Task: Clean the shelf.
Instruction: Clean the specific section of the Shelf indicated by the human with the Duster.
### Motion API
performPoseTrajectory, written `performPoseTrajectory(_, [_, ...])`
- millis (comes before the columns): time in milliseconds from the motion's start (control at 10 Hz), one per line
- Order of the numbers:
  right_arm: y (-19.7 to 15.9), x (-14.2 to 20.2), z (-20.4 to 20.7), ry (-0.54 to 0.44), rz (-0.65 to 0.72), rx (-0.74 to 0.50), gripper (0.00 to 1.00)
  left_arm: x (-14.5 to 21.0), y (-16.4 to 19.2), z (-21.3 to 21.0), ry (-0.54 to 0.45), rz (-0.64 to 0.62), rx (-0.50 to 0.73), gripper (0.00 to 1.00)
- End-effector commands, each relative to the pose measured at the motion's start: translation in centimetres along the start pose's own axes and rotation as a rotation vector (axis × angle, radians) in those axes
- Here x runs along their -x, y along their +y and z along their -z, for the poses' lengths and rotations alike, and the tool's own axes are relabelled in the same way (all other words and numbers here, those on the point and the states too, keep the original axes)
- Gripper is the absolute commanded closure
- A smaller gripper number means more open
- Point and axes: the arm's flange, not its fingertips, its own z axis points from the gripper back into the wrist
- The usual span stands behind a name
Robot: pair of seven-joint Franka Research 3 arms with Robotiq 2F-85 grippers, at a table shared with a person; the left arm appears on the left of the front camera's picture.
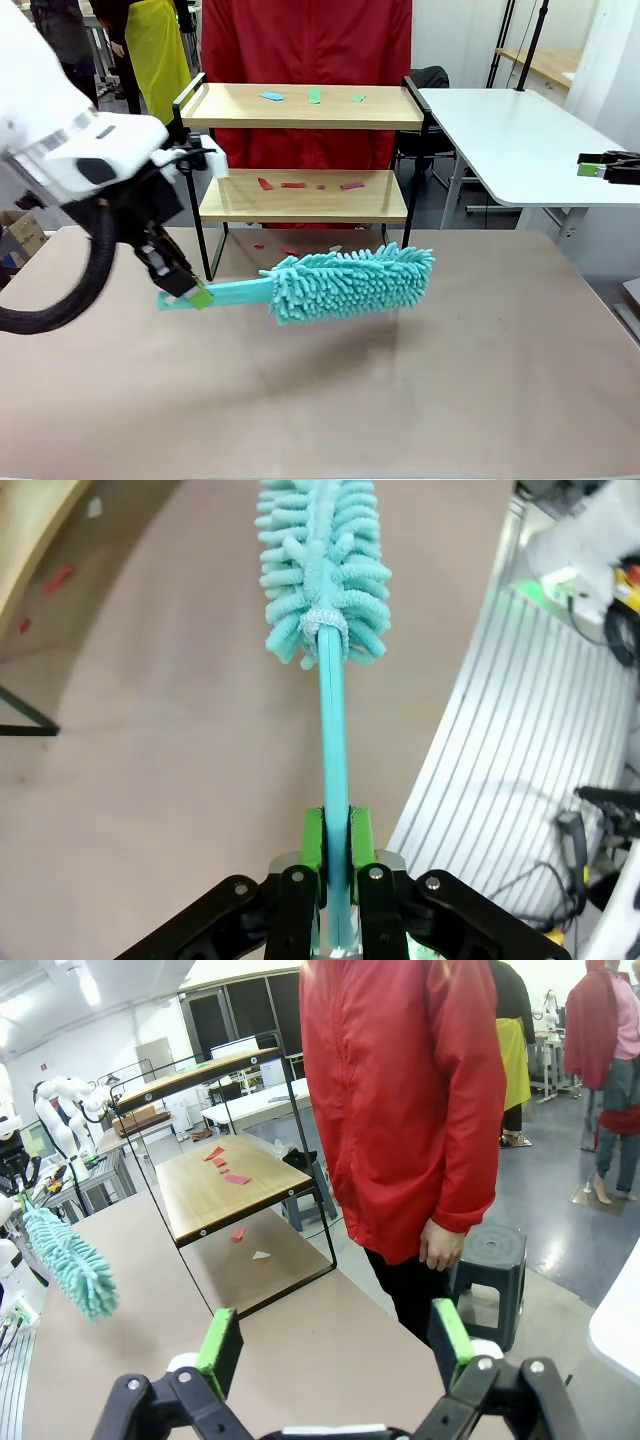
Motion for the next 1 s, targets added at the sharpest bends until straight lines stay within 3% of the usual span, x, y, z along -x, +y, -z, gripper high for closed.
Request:
performPoseTrajectory(0, [0.1, -0.3, 0.1, 0.001, -0.005, -0.002, 0.0, -1.5, -2.0, 2.1, -0.001, -0.118, -0.087, 0.87])
performPoseTrajectory(200, [0.1, -0.3, 0.1, 0.001, -0.005, -0.002, 0.0, -1.9, -3.0, 4.0, -0.045, -0.27, -0.128, 0.87])
performPoseTrajectory(600, [0.1, -0.3, 0.1, 0.001, -0.005, -0.002, 0.0, -5.9, -3.9, 7.4, -0.001, -0.424, -0.135, 0.87])
performPoseTrajectory(900, [0.1, -0.3, 0.1, 0.001, -0.005, -0.002, 0.0, -8.8, -2.4, 10.6, -0.088, -0.612, -0.219, 0.87])
